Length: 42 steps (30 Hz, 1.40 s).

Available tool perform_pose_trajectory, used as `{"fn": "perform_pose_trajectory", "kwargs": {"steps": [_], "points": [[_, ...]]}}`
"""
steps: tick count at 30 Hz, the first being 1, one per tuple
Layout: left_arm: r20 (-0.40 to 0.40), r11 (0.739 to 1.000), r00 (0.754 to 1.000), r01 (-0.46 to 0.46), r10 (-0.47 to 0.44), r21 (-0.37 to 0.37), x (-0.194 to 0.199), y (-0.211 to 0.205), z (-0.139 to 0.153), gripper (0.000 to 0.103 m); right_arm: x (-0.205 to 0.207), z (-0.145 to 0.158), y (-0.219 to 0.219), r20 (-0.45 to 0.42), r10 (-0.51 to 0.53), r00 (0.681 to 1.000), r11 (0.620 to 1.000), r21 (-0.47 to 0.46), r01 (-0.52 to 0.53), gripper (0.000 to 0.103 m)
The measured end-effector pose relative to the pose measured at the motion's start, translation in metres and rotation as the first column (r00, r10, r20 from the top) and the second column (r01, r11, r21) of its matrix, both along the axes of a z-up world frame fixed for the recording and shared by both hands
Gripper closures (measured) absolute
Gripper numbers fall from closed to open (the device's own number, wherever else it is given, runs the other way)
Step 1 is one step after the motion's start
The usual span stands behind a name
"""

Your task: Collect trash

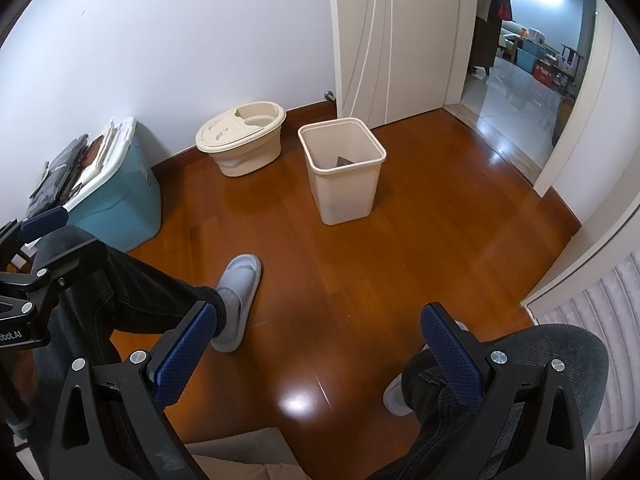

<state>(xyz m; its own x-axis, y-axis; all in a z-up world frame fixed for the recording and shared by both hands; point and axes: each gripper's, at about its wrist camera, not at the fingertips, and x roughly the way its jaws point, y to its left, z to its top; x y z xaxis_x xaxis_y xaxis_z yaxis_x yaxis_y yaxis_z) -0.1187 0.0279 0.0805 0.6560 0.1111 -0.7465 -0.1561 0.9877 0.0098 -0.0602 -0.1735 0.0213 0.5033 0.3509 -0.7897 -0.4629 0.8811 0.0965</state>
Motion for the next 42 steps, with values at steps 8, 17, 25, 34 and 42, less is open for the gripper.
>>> {"fn": "perform_pose_trajectory", "kwargs": {"steps": [8,17,25,34,42], "points": [[0.001,1.000,1.000,0.002,-0.002,-0.006,0.000,0.001,-0.001,0.000,0.001,0.000,0.000,-0.006,-0.002,1.000,1.000,0.000,0.002,0.000],[-0.003,1.000,1.000,0.006,-0.006,-0.015,0.001,0.002,-0.001,0.000,-0.002,0.000,0.005,-0.008,-0.004,1.000,1.000,0.004,0.004,0.000],[-0.006,1.000,1.000,0.011,-0.011,-0.020,0.001,0.002,-0.002,0.000,-0.004,0.000,0.008,-0.015,-0.006,1.000,1.000,0.005,0.006,0.000],[-0.009,1.000,1.000,0.010,-0.010,0.015,0.002,0.000,-0.003,0.000,-0.009,-0.003,0.013,-0.021,-0.001,1.000,1.000,0.008,0.001,0.000],[0.014,1.000,1.000,-0.004,0.004,0.002,-0.003,-0.002,-0.005,0.000,-0.009,-0.005,0.012,-0.022,-0.001,1.000,1.000,0.010,0.001,0.000]]}}
